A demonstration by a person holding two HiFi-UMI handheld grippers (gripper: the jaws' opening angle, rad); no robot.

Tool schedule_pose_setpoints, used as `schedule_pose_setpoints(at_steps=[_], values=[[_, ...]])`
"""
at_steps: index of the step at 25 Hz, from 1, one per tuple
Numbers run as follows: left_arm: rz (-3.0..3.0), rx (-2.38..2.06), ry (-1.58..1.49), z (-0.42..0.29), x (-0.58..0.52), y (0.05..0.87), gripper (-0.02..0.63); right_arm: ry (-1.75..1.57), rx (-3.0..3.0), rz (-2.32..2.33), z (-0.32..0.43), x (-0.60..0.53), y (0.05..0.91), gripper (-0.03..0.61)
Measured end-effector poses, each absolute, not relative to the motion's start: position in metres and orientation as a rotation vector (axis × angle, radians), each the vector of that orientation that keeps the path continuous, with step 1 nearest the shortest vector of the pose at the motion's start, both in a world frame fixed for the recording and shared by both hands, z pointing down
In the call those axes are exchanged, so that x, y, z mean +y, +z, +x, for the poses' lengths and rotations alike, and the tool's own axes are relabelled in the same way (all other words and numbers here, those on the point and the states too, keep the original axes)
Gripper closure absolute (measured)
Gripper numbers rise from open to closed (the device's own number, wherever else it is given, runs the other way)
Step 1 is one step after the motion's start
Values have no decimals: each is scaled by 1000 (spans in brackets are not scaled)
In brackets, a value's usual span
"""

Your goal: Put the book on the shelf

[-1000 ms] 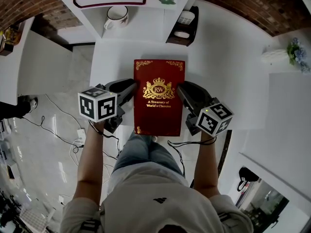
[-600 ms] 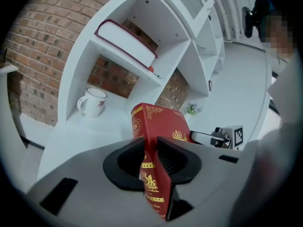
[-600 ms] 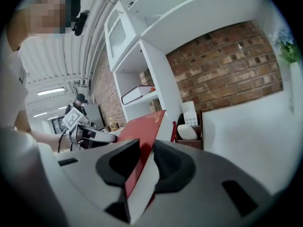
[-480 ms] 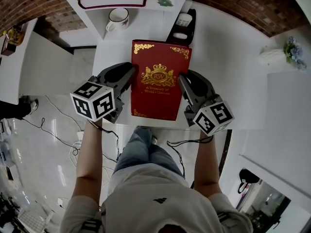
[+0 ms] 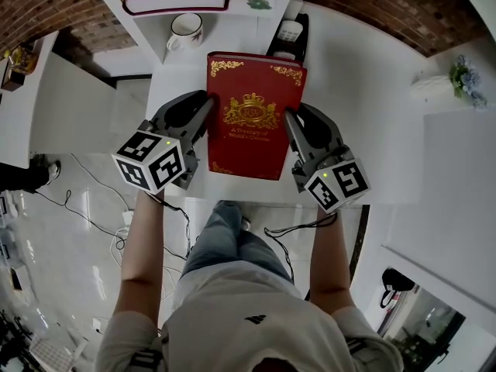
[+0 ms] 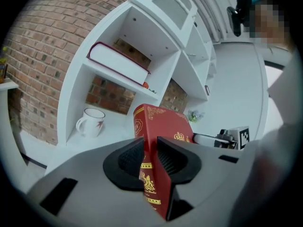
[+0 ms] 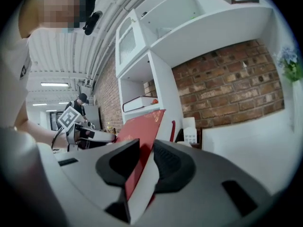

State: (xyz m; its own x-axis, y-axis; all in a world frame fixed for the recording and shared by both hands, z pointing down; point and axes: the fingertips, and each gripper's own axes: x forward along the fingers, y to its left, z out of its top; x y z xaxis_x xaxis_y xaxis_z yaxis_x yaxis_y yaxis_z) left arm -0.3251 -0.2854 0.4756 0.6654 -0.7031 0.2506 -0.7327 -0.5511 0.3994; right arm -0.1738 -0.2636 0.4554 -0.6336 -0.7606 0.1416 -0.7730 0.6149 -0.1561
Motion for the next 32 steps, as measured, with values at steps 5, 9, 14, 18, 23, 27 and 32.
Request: schedule_pose_setpoints(at_steps=[5,9,14,18,23,27,32], values=[[2427,-1158,44,-325,-288,472,522,287,-2777,1334,-174,-267,456,479],[2431,-1205,40,-326,-284,474,522,306,-2776,1345,-174,-260,458,479],[2492,-1256,12,-325,-290,459,522,183,-2777,1380,-174,-268,441,480],[2584,-1296,-54,-321,-287,446,522,127,-2772,1423,-169,-269,435,483],[2582,-1280,-133,-319,-272,441,523,174,-2780,1452,-163,-253,437,488],[2580,-1268,-136,-317,-263,439,523,196,-2776,1468,-161,-243,437,489],[2575,-1279,-128,-317,-250,436,523,227,-2773,1483,-160,-229,436,494]])
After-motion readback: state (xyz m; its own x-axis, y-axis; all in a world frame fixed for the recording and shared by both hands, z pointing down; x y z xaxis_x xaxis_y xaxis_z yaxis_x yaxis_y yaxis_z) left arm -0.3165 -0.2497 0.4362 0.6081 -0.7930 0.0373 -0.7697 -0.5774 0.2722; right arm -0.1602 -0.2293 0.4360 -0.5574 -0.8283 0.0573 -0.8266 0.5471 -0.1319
